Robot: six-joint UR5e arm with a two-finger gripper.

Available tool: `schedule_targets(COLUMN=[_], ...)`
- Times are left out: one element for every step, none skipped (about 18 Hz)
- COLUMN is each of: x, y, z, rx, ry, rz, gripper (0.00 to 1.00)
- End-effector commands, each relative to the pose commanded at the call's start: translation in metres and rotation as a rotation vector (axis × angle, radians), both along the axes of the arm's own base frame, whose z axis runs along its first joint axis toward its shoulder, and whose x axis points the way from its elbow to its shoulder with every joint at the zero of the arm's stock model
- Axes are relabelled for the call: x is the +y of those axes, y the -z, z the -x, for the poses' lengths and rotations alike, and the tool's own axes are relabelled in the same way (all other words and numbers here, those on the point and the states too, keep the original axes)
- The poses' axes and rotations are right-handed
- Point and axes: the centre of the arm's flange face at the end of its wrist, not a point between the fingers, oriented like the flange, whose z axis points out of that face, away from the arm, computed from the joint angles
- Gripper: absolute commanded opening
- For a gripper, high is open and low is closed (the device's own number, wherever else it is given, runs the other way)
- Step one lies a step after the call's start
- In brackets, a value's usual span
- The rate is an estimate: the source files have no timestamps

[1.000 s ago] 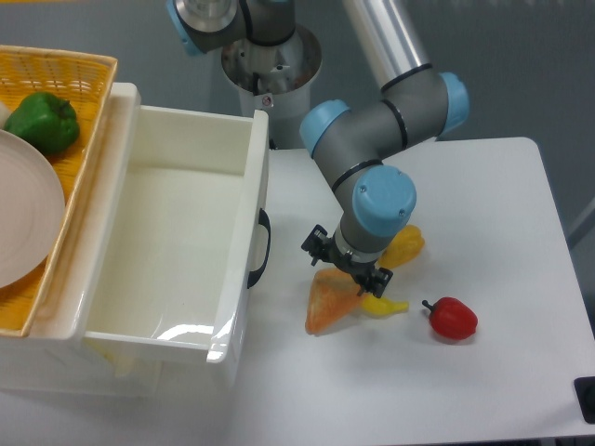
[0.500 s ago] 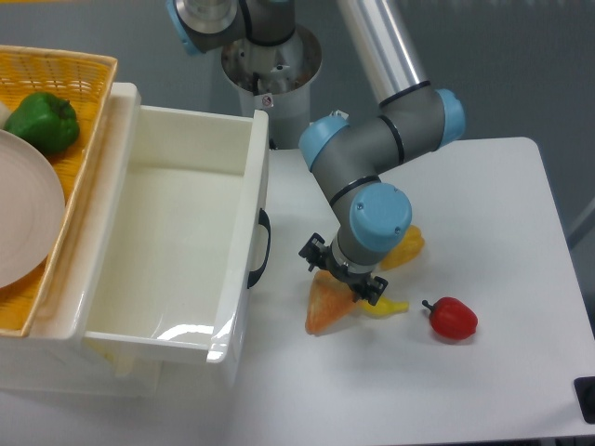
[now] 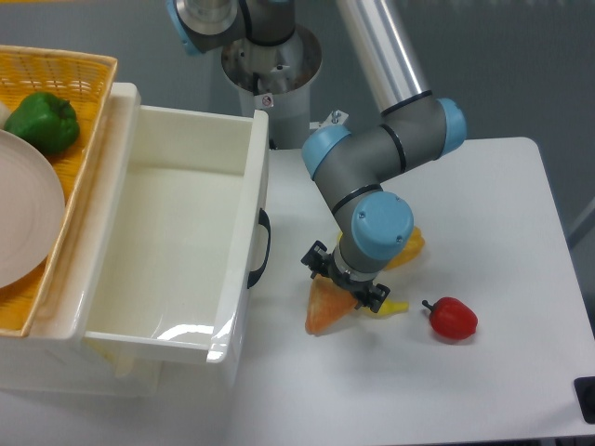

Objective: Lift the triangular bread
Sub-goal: 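Close the gripper on the tip of the triangular bread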

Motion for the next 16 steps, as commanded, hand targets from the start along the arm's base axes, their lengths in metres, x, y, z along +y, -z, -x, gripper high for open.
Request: schedule_targets(x=[-0.0006, -0.0002, -0.0012, 0.0000, 0.0015, 0.0014, 0.0015, 0.0022, 0.0016, 0.0021, 0.0022, 0.0026, 0.0035, 0.0041, 0.0046, 0.0043], y=[0.0032, 0.0046, 0.0056, 0.0057, 0.0080, 0.0090, 0.0100, 0.0100, 0.0109, 0.0114, 0.0113, 0.0106, 0.0087, 0.0084, 0.0062, 0.0056], z=[-0.0005, -0.0003, 0.0008, -0.0009, -0.0017, -0.0015, -0.0015, -0.0023, -0.0015, -0.0009, -0.0007, -0.0005, 0.0007, 0.0015, 0.0020, 0.0031], rx=[-0.004, -0.001, 0.008, 0.014, 0.014, 0.013, 0.012, 0.011, 0.010, 0.014, 0.015, 0.015, 0.019, 0.020, 0.022, 0.023], ry=[0.000, 0.003, 0.005, 0.011, 0.015, 0.014, 0.012, 0.013, 0.012, 0.012, 0.012, 0.012, 0.009, 0.010, 0.014, 0.013], rz=[0.005, 0.012, 0.024, 0.031, 0.035, 0.038, 0.039, 0.038, 0.039, 0.036, 0.035, 0.033, 0.031, 0.029, 0.027, 0.025], gripper=[1.00, 1.00, 1.00, 1.00, 1.00, 1.00, 1.00, 1.00, 1.00, 0.99, 0.95, 0.89, 0.73, 0.61, 0.51, 0.44])
